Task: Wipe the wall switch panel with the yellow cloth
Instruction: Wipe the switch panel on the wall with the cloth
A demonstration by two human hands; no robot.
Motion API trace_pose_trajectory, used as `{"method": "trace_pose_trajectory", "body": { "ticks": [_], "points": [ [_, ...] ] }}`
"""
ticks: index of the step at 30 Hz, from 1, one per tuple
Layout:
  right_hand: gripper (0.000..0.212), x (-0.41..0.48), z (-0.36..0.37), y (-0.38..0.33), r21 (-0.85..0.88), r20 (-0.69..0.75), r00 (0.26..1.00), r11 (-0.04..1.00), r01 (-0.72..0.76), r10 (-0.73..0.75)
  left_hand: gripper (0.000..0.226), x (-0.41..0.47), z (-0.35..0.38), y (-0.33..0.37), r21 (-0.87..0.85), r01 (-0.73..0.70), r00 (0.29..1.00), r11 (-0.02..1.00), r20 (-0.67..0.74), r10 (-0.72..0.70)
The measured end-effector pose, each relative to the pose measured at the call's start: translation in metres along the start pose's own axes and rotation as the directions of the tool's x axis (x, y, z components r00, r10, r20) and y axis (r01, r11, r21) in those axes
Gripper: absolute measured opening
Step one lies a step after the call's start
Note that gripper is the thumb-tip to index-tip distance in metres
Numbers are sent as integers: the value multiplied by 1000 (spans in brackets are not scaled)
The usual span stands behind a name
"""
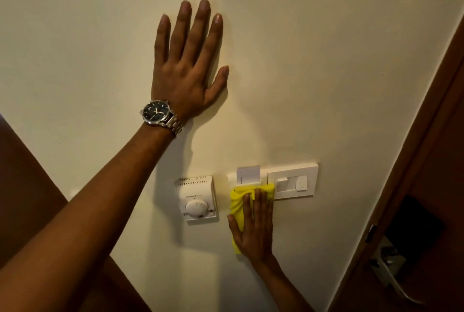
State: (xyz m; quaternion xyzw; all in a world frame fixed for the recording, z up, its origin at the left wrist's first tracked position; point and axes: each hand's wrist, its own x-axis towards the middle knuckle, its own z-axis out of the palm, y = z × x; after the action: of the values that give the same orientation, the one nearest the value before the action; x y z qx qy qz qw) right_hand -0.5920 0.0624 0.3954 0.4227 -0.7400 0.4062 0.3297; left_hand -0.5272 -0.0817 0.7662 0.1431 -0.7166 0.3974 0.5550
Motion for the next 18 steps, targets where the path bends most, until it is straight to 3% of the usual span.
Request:
{"method": "trace_pose_trajectory", "body": {
  "ticks": [6, 11, 18],
  "points": [
    [81, -23, -8, 14, -12, 74, 996, 998, 53, -52, 72, 2, -2, 0, -4, -2, 1000, 1000, 11, 2],
    [86, -28, -2, -3, 68, 116, 990, 994, -84, 76, 72, 1, 1, -1, 3, 5, 1000, 1000, -3, -5],
    [57, -26, 19, 6, -89, 35, 999, 996, -30, 33, 72, 2, -2, -1, 3, 10, 1000, 1000, 13, -10]
  ]
}}
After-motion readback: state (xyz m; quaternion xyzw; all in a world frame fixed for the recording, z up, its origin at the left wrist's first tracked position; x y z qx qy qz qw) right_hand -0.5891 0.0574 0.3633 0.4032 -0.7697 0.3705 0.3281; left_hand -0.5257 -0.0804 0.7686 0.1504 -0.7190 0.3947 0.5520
